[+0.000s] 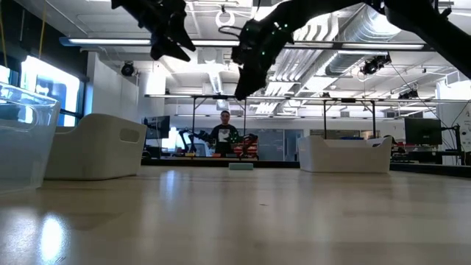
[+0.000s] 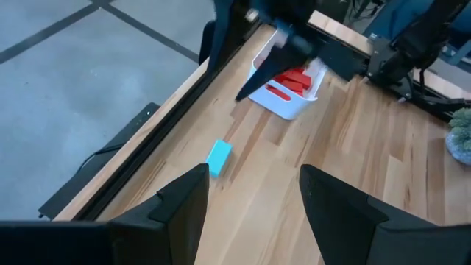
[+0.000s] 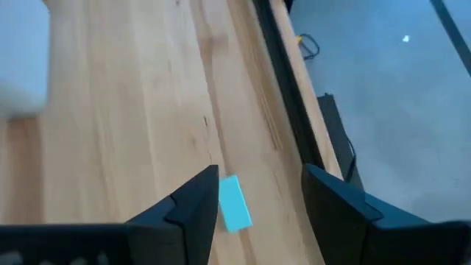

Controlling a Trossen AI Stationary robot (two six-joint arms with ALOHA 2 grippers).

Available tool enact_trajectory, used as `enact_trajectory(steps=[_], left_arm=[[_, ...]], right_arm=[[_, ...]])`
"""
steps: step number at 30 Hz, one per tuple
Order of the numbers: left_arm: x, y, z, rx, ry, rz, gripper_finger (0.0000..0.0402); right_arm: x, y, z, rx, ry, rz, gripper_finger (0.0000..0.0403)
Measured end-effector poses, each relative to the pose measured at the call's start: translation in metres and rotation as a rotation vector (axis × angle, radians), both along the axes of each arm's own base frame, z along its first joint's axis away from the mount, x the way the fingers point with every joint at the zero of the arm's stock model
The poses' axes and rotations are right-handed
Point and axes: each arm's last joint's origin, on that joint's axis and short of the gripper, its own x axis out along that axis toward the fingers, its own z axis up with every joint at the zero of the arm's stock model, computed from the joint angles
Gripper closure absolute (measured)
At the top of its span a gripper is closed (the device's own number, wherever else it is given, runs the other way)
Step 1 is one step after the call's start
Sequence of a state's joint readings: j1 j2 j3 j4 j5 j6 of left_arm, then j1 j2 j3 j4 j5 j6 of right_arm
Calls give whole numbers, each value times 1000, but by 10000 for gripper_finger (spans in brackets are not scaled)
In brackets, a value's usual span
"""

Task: Sort & place blocks by color
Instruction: Put the blue block into the gray bin

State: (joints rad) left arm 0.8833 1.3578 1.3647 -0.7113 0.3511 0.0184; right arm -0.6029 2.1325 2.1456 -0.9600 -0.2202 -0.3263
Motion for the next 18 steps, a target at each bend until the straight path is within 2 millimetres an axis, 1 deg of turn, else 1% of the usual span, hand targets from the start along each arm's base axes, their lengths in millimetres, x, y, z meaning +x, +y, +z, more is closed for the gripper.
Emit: enact_trajectory(steps=[4, 10, 13, 18], left_arm=[[-1, -1, 1, -3, -3, 4, 200], [-1, -1, 0, -6, -2, 4, 200], [0, -1, 0, -6, -2, 3, 200], [0, -1, 1, -6, -2, 3, 200]], right_arm=[[8, -5, -26, -6, 65, 74, 221], [16, -8, -59, -18, 154, 244, 221], [20, -9, -73, -16, 182, 280, 221], [25, -11, -98, 25, 234, 289, 221]])
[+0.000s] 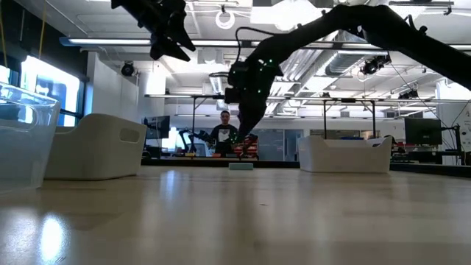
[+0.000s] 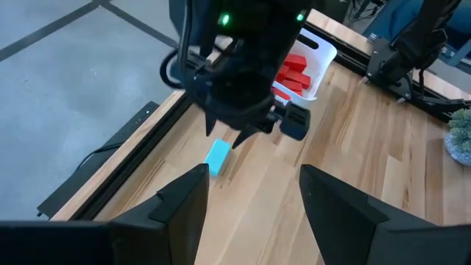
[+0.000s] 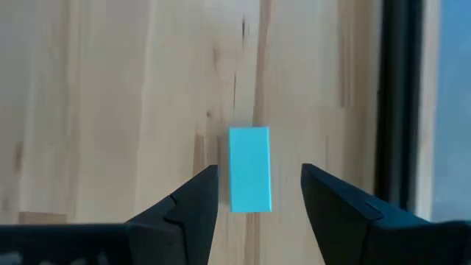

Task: Sort & place blocks by color
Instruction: Put the blue block into the gray bin

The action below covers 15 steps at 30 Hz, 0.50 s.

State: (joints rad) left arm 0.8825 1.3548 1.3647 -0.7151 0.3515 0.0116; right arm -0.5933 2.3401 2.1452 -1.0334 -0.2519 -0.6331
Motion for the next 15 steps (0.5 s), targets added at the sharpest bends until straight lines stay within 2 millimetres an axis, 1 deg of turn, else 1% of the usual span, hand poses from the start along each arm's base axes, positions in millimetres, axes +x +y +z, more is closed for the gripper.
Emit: enact_trajectory(steps=[5, 10, 15], left_arm=[[0, 0, 0, 0, 0, 0, 200], [0, 0, 0, 0, 0, 0, 200], [0, 0, 0, 0, 0, 0, 200]], right_arm=[[3, 1, -17, 11, 53, 4, 221], [6, 3, -26, -38, 110, 13, 221], [8, 2, -34, -41, 122, 25, 221]])
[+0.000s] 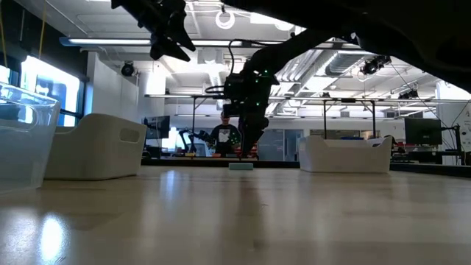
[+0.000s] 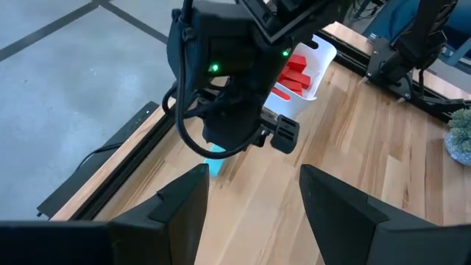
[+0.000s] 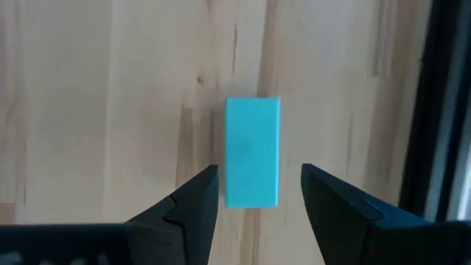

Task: Sort & place blocks by color
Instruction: Put the blue block into the gray bin

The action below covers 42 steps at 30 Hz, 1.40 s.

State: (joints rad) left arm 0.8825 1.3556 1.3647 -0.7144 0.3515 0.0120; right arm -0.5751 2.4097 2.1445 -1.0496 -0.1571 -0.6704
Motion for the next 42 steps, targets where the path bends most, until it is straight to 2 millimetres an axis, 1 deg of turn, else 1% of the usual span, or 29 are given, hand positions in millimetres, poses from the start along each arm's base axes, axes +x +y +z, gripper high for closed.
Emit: enact_trajectory(steps=[6, 14, 18, 23, 26, 30, 31, 38, 42], left_arm=[[0, 0, 0, 0, 0, 0, 200], [0, 0, 0, 0, -1, -4, 200], [0, 0, 0, 6, 2, -8, 200], [0, 0, 0, 6, 2, -9, 200], [0, 0, 0, 5, 2, -7, 200], [0, 0, 0, -18, -8, 14, 200], [0, 0, 0, -24, -10, 19, 200], [0, 0, -1, -51, -18, 34, 200], [-1, -2, -2, -71, -5, 37, 200]], right_arm=[[3, -2, -9, -5, 5, -1, 221], [3, -1, -21, 34, 36, -25, 221], [4, -1, -33, 49, 60, -38, 221], [4, 1, -34, 64, 67, -35, 223], [4, 3, -34, 73, 82, -41, 244], [4, 9, -33, 102, 111, -64, 306], [4, 11, -33, 105, 115, -71, 311], [6, 15, -32, 108, 131, -186, 311], [3, 17, -29, 134, 162, -267, 311]])
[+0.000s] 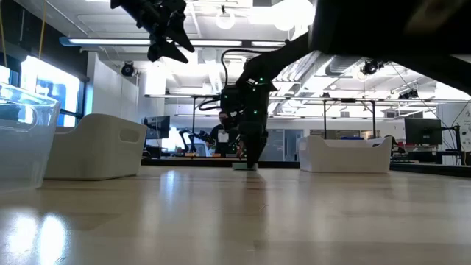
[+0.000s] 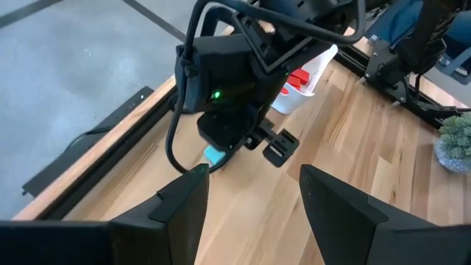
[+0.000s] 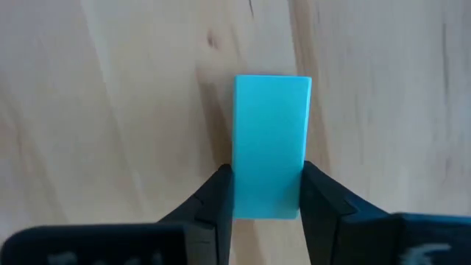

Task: Sort & place blocks by color
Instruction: Put the blue block into the gray bin

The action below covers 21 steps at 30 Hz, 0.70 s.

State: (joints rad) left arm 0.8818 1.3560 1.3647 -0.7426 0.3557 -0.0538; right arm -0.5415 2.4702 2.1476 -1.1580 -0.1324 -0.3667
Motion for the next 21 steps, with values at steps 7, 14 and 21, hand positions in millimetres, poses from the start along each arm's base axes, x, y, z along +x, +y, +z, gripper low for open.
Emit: enact_trajectory(steps=[7, 14, 21], left_arm=[[0, -1, 0, -53, -29, 6, 200], [0, -1, 0, -72, -37, 23, 200], [0, -1, 0, -91, -46, 38, 200]], right_arm=[[-4, 17, 35, -11, 8, -80, 311], [0, 51, 80, -117, -27, -95, 311], [1, 85, 117, -225, -83, -56, 311]])
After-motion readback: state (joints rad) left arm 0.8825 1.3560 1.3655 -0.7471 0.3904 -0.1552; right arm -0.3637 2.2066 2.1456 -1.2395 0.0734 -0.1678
